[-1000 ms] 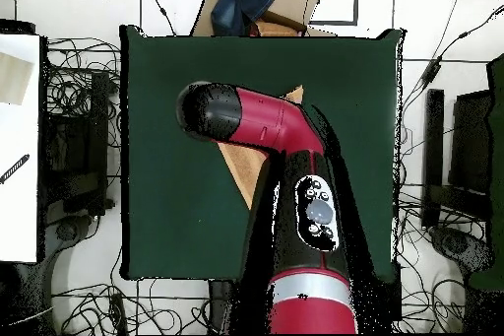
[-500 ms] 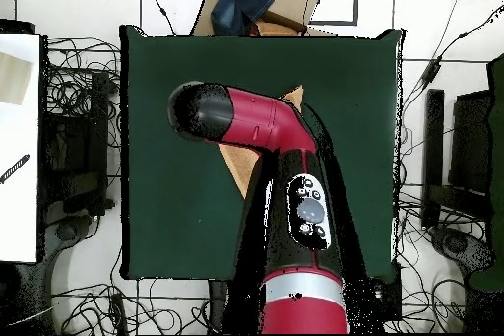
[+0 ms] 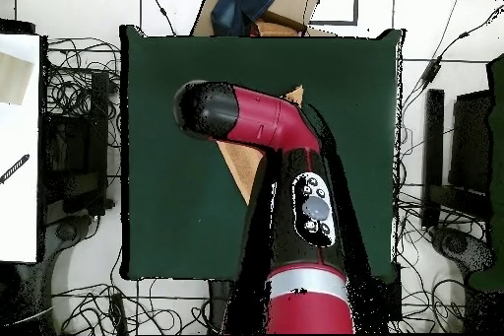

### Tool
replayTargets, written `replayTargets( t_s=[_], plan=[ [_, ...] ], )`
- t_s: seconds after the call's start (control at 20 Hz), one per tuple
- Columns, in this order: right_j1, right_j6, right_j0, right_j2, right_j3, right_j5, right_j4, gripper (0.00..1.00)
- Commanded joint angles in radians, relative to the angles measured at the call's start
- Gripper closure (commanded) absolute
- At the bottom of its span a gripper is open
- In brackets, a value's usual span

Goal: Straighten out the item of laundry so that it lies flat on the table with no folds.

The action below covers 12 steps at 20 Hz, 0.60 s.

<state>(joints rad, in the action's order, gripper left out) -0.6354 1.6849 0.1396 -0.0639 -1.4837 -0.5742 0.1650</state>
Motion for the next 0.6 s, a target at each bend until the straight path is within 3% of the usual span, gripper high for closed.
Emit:
replayTargets(
  t_s=[0.05, 0.6],
  plan=[
    [0.054, 0.117, 0.008, -0.098, 0.016, -0.002, 0.028, 0.0],
    [0.076, 0.142, -0.018, -0.083, 0.079, -0.045, 0.034, 0.0]
  ],
)
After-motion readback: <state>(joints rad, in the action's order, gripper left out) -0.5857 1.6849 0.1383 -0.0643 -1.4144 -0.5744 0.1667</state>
